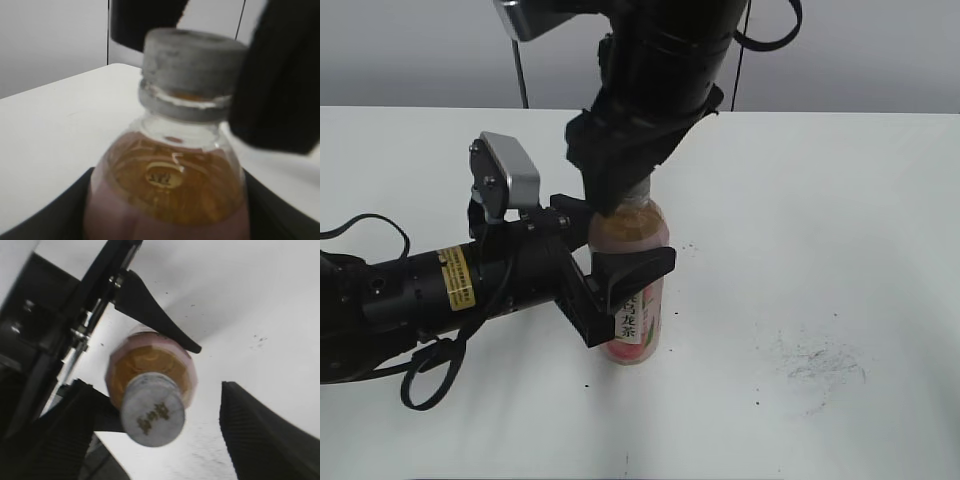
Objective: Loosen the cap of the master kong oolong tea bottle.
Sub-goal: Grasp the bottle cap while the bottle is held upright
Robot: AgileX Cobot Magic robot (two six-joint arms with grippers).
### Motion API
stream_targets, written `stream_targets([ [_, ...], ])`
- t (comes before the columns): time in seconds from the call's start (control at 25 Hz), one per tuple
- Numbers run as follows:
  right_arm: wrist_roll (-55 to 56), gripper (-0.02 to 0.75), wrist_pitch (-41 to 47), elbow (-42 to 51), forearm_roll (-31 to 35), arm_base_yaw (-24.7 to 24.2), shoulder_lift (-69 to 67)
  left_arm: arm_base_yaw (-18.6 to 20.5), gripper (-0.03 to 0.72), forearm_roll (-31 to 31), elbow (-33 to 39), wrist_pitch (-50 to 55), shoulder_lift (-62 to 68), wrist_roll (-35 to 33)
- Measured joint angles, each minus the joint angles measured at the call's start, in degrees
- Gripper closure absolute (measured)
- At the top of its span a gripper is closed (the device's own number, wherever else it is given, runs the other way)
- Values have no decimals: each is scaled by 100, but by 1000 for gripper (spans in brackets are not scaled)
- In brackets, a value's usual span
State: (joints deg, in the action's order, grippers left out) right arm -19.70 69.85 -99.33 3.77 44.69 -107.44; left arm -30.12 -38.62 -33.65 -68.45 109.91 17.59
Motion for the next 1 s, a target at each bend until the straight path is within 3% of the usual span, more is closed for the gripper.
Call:
stream_targets([
  [0.24, 2269, 158, 5, 0, 431, 0, 0, 0, 239, 0, 0, 0, 0, 0],
  [0.36, 2825, 204, 5, 0, 431, 0, 0, 0, 239, 0, 0, 0, 0, 0],
  [0.52, 3079, 272, 10, 0, 413, 0, 0, 0, 239, 0, 0, 0, 0, 0],
  [0.88, 3237, 303, 15, 0, 9, 0, 0, 0, 239, 0, 0, 0, 0, 0],
  [1.0, 3202, 379, 15, 0, -4, 0, 0, 0, 239, 5, 0, 0, 0, 0],
])
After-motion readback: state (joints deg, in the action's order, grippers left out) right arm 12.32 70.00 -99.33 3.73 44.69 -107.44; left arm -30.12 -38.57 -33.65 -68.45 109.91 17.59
